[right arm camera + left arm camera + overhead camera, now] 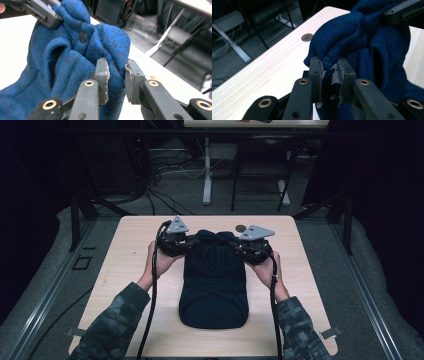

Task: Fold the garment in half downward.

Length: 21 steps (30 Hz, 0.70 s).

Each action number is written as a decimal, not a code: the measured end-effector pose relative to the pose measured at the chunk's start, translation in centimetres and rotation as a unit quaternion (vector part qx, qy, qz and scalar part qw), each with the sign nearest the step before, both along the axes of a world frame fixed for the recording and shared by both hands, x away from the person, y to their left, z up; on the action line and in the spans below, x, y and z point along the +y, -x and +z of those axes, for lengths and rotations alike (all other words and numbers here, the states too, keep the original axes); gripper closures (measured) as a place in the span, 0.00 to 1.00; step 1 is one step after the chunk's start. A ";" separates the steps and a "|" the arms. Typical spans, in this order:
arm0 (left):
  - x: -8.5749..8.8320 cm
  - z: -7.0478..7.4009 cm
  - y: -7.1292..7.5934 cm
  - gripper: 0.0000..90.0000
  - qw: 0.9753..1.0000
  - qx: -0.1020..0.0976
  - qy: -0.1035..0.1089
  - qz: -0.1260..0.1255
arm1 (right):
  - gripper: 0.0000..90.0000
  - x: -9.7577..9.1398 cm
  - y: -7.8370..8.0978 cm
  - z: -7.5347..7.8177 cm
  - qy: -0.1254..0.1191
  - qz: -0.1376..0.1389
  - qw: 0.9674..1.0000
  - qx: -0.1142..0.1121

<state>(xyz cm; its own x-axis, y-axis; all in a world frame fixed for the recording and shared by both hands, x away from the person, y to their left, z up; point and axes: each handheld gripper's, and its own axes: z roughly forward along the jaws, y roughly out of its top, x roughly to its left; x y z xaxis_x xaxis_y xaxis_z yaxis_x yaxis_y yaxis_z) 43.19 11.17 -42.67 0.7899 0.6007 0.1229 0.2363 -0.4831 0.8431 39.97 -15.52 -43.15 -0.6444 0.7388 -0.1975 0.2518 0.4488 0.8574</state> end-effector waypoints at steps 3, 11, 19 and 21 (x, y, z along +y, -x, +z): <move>-0.3 0.1 0.3 0.86 1.000 -0.011 -0.002 -0.004 | 0.81 -0.3 0.0 0.0 -0.005 -0.002 1.000 0.018; -0.9 0.3 0.7 0.86 0.999 -0.030 -0.010 -0.017 | 0.74 -1.0 -0.3 -0.6 -0.022 -0.008 0.998 0.056; -1.3 0.0 1.2 0.86 0.998 -0.045 -0.024 -0.028 | 0.72 -0.8 -0.7 -1.3 -0.020 -0.012 0.997 0.078; -1.1 0.0 1.3 0.86 0.998 -0.045 -0.021 -0.028 | 0.77 -0.8 -0.5 -1.4 -0.021 -0.011 0.997 0.072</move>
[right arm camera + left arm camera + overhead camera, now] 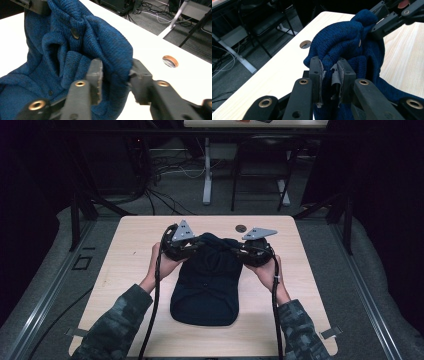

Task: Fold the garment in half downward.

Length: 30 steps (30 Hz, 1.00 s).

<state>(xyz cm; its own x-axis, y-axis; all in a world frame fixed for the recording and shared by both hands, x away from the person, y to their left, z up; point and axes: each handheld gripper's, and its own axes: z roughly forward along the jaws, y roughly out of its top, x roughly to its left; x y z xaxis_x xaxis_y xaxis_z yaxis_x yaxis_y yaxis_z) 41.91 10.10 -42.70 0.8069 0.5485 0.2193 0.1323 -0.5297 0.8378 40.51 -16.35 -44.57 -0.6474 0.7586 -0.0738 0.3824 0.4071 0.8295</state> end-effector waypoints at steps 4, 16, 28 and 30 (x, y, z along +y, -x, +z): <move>0.4 -0.3 0.1 0.86 1.000 0.007 0.002 -0.002 | 0.83 0.2 0.6 -0.1 0.008 0.009 1.000 -0.013; 1.9 -2.2 0.7 0.83 0.999 0.037 0.001 0.001 | 0.85 1.7 3.4 -1.3 0.041 0.039 0.994 -0.089; 1.9 -3.6 0.5 0.63 0.997 0.080 -0.004 -0.006 | 0.87 2.3 4.0 -1.8 0.063 0.061 0.990 -0.114; 1.7 -3.8 0.3 0.57 0.996 0.089 -0.008 -0.007 | 0.87 2.4 4.0 -1.9 0.069 0.065 0.988 -0.119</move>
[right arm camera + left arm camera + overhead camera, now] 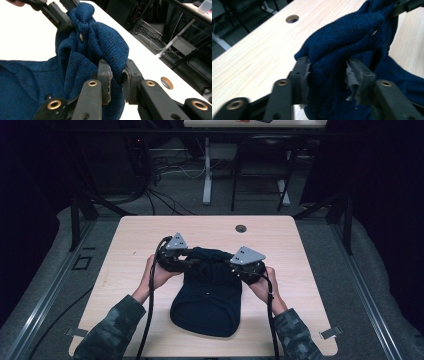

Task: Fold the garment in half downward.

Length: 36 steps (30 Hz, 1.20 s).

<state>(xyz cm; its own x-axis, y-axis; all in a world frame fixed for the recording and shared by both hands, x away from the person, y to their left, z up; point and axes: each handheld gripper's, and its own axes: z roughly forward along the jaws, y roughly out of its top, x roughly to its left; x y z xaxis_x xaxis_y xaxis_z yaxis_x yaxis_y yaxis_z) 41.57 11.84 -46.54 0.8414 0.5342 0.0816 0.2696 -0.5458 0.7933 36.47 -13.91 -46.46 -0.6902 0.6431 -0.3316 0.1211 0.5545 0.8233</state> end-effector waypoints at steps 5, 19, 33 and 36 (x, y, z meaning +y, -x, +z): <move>-0.3 -0.4 -0.3 0.41 1.000 0.007 -0.010 0.007 | 0.87 0.0 0.1 0.0 0.006 0.009 1.000 -0.004; -0.1 -1.2 0.6 0.77 1.000 -0.004 -0.019 -0.015 | 0.85 -0.6 0.6 0.0 -0.005 0.021 1.000 0.009; -0.3 -2.0 2.7 0.81 0.998 -0.041 -0.033 -0.017 | 0.76 -1.2 1.7 -1.1 -0.006 0.032 0.998 0.058; -0.3 -2.1 3.1 0.81 0.998 -0.043 -0.037 -0.016 | 0.75 -1.2 1.9 -1.2 -0.004 0.034 0.997 0.065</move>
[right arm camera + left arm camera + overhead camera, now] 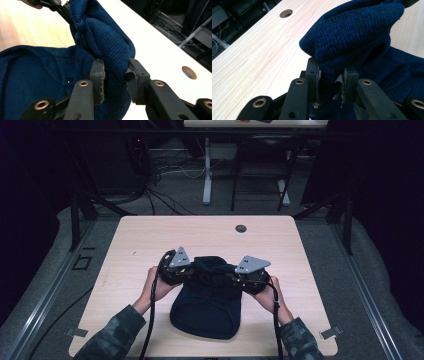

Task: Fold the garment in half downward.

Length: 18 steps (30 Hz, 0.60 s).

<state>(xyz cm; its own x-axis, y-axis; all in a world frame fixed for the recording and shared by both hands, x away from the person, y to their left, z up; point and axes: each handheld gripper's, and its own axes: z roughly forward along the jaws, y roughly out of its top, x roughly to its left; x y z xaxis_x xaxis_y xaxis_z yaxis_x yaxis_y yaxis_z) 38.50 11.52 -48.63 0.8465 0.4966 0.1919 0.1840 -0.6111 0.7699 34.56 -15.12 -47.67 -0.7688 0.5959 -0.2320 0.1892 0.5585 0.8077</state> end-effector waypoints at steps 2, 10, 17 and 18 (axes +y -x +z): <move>0.0 -0.1 0.2 0.81 1.000 -0.003 0.000 0.001 | 0.74 0.0 0.2 -0.1 0.000 0.001 1.000 0.003; 0.3 -0.5 1.0 0.80 1.000 0.001 0.002 -0.001 | 0.73 0.1 0.9 -0.5 0.002 0.011 1.000 0.013; 0.7 -1.2 1.7 0.77 1.000 0.010 0.005 -0.005 | 0.73 0.3 1.6 -0.9 0.007 0.018 1.000 0.019; 0.8 -1.3 1.8 0.77 1.000 0.009 0.007 -0.005 | 0.73 0.3 1.7 -1.0 0.007 0.021 1.000 0.020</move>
